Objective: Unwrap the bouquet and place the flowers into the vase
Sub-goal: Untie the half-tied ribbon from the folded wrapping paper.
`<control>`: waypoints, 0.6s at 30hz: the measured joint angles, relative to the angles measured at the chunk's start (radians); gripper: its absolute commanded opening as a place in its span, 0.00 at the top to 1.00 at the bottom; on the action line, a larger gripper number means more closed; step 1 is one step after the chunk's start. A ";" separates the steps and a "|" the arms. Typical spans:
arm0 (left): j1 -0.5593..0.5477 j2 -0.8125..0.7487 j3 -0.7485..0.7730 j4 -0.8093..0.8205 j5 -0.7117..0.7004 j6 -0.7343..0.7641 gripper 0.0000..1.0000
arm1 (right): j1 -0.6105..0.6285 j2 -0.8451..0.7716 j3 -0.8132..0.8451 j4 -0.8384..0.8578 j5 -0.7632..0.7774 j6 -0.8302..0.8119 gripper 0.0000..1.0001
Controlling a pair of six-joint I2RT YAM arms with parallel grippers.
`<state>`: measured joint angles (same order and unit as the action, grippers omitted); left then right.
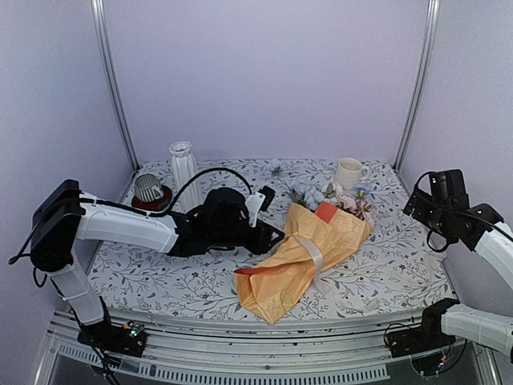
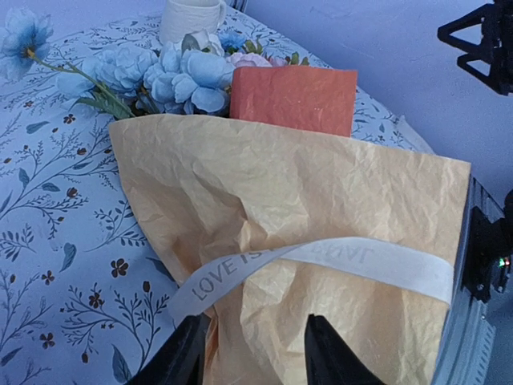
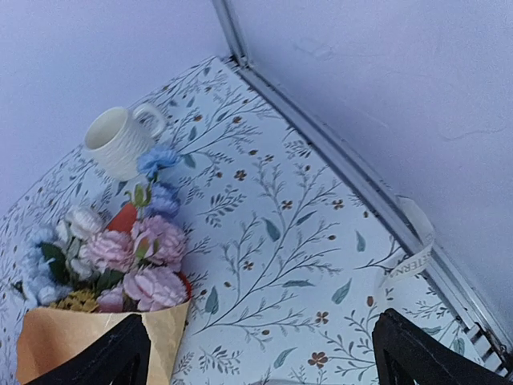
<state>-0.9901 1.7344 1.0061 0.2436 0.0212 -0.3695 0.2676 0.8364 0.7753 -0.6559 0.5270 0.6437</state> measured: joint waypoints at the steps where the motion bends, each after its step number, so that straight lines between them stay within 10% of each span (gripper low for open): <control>1: 0.000 -0.008 -0.002 -0.003 0.001 0.000 0.54 | 0.004 0.000 0.004 0.000 -0.041 -0.018 0.01; 18: -0.040 -0.172 -0.137 -0.110 0.005 -0.039 0.63 | 0.544 0.131 -0.008 -0.074 -0.375 0.019 0.08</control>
<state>-1.0298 1.5620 0.8692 0.1337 0.0265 -0.4084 0.8112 0.9672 0.7670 -0.7300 0.1520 0.6624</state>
